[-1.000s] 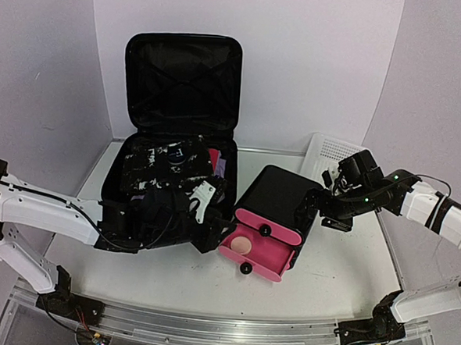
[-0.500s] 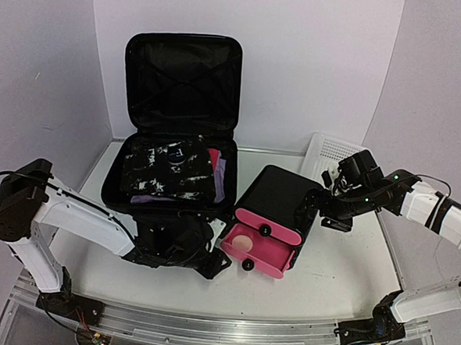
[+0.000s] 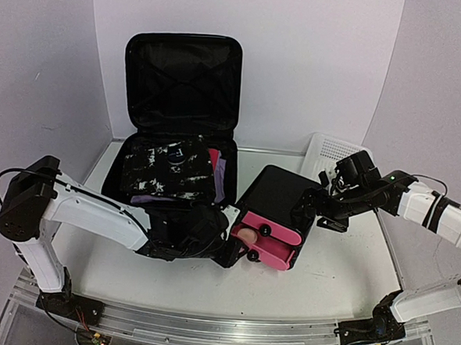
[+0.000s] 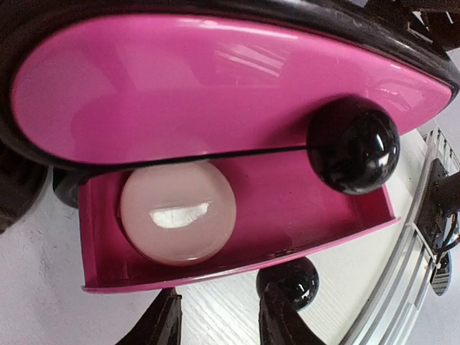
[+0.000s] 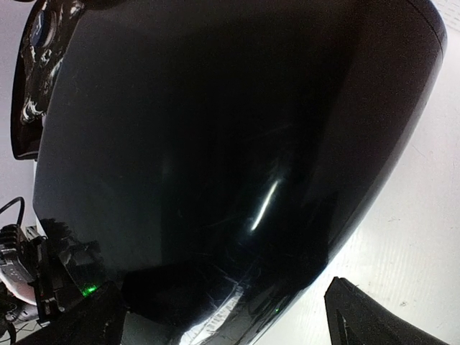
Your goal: Open, take out, and arrange the luggage
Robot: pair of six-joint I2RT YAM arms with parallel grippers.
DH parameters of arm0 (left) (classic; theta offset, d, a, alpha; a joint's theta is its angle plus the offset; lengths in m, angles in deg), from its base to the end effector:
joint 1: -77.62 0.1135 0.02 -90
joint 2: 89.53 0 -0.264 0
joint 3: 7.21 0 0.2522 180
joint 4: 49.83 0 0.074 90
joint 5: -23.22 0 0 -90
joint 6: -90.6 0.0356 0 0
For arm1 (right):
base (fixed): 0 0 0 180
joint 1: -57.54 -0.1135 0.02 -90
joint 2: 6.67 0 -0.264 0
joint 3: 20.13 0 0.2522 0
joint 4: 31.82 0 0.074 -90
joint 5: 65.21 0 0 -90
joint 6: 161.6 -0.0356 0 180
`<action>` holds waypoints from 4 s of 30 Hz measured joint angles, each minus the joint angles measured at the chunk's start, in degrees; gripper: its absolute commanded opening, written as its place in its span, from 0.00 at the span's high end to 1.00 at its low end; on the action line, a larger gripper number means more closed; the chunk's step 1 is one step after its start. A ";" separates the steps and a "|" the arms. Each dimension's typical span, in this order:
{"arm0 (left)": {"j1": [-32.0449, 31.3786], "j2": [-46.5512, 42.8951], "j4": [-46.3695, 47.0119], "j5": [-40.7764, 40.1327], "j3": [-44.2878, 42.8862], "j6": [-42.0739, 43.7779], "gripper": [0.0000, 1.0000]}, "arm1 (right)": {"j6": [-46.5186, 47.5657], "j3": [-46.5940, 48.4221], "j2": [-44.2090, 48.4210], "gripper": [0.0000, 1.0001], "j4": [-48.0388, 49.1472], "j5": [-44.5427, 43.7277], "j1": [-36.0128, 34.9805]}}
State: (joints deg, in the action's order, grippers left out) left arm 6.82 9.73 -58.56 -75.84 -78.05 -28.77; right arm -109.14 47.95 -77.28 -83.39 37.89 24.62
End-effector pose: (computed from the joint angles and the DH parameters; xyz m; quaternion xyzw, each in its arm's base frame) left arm 0.1274 -0.3488 0.1881 0.2829 0.8474 -0.2949 0.3389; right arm 0.2038 0.1416 0.2634 0.0030 0.9458 0.2653 0.1875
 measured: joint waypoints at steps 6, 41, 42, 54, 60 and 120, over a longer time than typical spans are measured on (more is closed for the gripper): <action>0.44 3.28 0.81 -1.16 -3.26 1.66 0.61 | -0.17 0.00 -0.22 0.02 0.22 0.44 0.00; 0.31 4.13 35.28 2.29 20.00 5.44 0.15 | -1.22 0.00 -0.46 0.02 0.48 0.61 -0.28; -0.22 6.34 37.90 2.01 19.98 5.57 0.15 | -1.22 0.00 -0.44 0.02 0.50 0.61 -0.28; -1.79 19.67 50.60 -4.76 11.93 13.86 0.17 | -1.31 0.00 -0.44 0.02 0.52 0.59 -0.31; -2.05 23.04 52.43 -7.58 8.50 16.57 0.21 | -1.31 0.00 -0.44 0.02 0.55 0.57 -0.39; -5.90 17.84 52.04 -10.29 16.92 19.32 0.71 | -1.88 0.00 -0.44 0.02 0.87 -0.11 -1.25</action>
State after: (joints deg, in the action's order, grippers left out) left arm 0.92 27.57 -6.51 -86.13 -61.13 -9.44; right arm -111.02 47.95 -77.71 -82.51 37.78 23.37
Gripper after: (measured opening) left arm 0.283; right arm 0.983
